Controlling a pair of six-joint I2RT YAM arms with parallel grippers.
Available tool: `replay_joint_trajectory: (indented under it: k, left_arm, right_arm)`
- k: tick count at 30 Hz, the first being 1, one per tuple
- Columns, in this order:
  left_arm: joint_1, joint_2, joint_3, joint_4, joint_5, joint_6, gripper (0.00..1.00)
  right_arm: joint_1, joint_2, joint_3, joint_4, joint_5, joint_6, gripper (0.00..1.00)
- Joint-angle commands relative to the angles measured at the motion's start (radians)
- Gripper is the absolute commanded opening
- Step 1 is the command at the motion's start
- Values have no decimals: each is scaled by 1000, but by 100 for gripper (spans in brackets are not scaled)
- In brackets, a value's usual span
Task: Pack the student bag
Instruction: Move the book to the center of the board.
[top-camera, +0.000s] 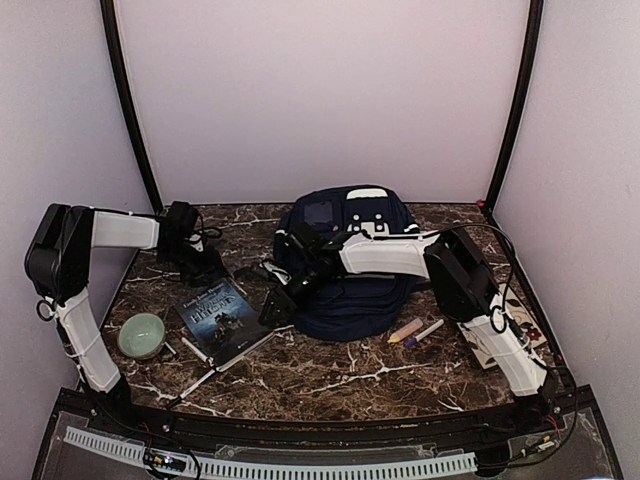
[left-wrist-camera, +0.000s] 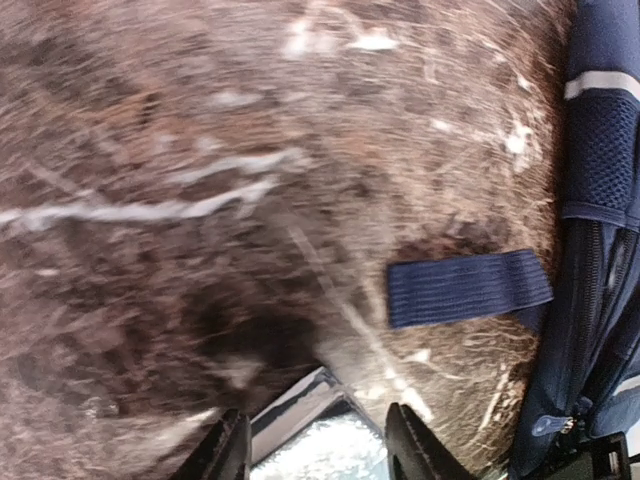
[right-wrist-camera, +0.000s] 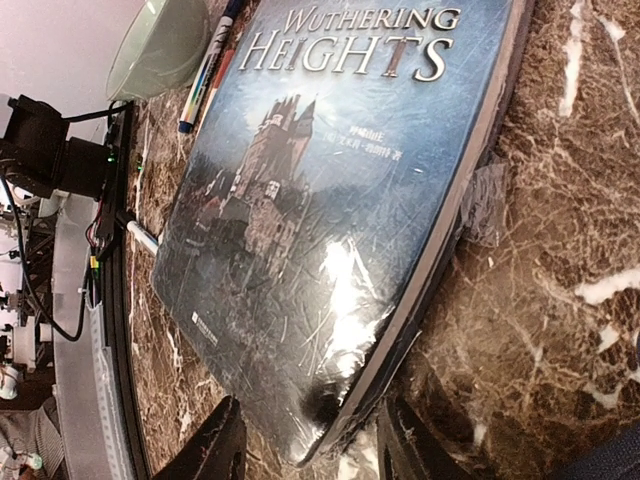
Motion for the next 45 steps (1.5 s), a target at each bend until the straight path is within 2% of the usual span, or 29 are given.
replay_joint_trajectory:
  k: [1,7,13,19,20,21,25,34,45]
  left_arm:
    - [-27,-27,50,-57,-50,-26,53]
    - [-28,-302,-75,-103,-250,-112,63]
    - [-28,-399,-143,-228,-230,-186,65]
    - [-27,-460,-233,-241,-222,-343,67]
    - [-29,-468,-245,-235,-223,-360,74]
    - [-33,-473,-255,-227,-222,-371,82]
    - [-36,-457,-255,-254,-224,-373,84]
    - [-44,-417,-325,-195,-152,-435,83]
    - [-64,-313,-310,-137,-121,-478,78]
  right_arm:
    - [5,-36,-48,-55,-23,3,45]
    - [-12,-31,-42,-60,9,2,46]
    - [-31,8,12,-63,11,15,47]
    - [-33,37,55,-70,18,16,49]
    - [-33,38,56,-69,22,15,49]
    - [-33,41,56,-69,25,13,49]
    - [-33,49,61,-70,29,6,50]
    - [-33,82,88,-72,14,21,50]
    - [-40,115,91,-66,2,32,51]
